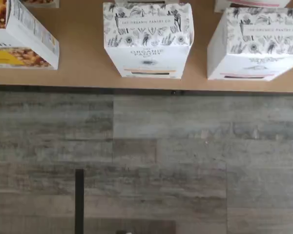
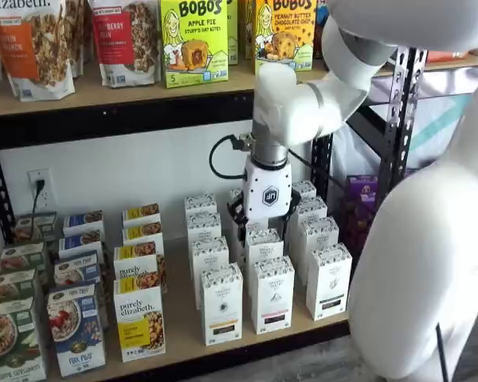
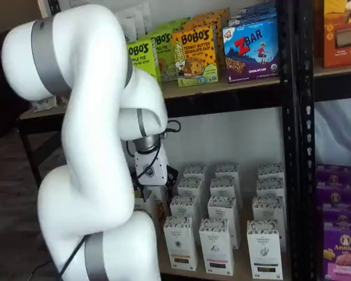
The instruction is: Pick up the white box with a yellow strip in the middle, on the bottom shelf, the fourth box from the left
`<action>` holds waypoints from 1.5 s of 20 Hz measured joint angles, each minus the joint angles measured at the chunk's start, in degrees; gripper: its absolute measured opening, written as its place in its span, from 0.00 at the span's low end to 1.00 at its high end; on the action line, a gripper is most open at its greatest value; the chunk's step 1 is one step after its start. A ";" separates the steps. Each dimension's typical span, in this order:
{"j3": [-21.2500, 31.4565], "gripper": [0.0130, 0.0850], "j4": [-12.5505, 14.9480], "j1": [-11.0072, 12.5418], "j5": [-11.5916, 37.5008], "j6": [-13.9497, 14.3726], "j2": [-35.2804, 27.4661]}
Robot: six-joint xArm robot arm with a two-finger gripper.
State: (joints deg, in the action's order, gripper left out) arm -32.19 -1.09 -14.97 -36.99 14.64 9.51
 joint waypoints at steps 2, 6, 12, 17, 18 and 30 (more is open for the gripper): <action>-0.03 1.00 0.11 -0.20 2.10 0.24 -2.03; -0.60 1.00 -0.31 -0.55 6.58 0.12 -6.52; -2.52 1.00 -0.62 -1.06 10.24 0.26 -12.51; -4.64 1.00 -5.07 -1.47 11.85 -3.39 -17.46; -5.06 1.00 -5.46 -1.56 12.12 -3.65 -18.34; -12.57 1.00 -6.68 -1.01 14.55 -5.45 -29.95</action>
State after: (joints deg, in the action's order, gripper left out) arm -44.76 -7.76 -15.98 -22.45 9.19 -20.44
